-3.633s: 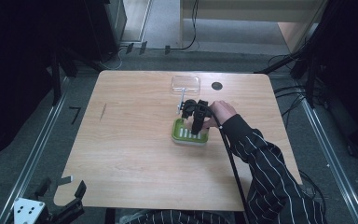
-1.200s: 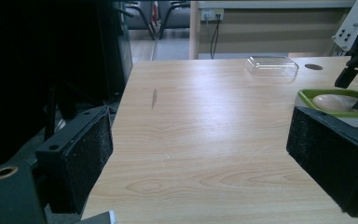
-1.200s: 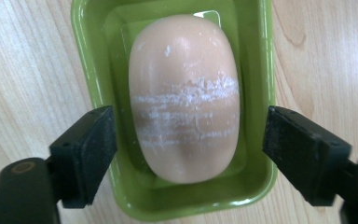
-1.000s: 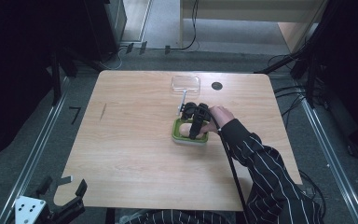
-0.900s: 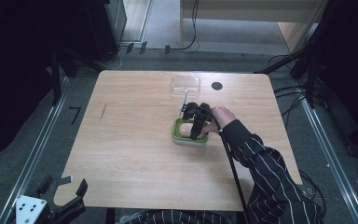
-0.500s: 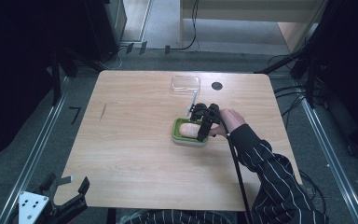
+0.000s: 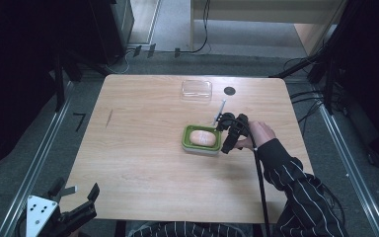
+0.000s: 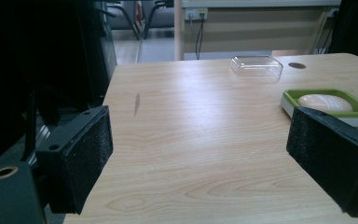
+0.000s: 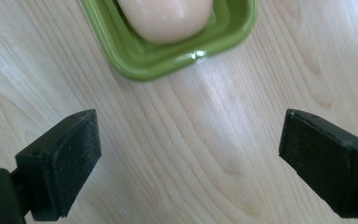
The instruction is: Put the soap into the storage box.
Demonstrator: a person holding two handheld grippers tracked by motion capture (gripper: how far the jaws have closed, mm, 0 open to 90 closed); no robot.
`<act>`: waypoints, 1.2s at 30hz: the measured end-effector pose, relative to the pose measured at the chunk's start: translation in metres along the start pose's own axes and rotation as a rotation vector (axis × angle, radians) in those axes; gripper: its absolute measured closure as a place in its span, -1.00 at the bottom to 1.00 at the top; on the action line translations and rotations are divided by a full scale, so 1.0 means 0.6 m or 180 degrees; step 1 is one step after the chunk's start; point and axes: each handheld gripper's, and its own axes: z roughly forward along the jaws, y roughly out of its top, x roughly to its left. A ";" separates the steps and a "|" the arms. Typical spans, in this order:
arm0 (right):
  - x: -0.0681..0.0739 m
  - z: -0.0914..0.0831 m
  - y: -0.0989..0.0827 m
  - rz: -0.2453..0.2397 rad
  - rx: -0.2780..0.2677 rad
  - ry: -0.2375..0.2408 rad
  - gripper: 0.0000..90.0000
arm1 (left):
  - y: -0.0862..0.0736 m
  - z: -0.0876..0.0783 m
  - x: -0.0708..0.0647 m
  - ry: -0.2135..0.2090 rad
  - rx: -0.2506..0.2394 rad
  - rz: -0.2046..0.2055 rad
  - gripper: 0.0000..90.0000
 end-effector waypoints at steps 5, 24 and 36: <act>-0.003 -0.001 -0.025 0.0140 0.0020 -0.0004 -0.87 | 0.003 0.010 -0.002 -0.0059 -0.0001 0.0015 -0.84; 0.009 0.012 -0.112 0.0548 0.0170 -0.0029 -0.86 | 0.007 0.022 -0.005 -0.0158 -0.0005 0.0047 -0.84; 0.030 0.026 -0.167 0.0730 0.0253 -0.0009 -0.86 | 0.008 0.028 -0.007 -0.0193 -0.0017 0.0061 -0.84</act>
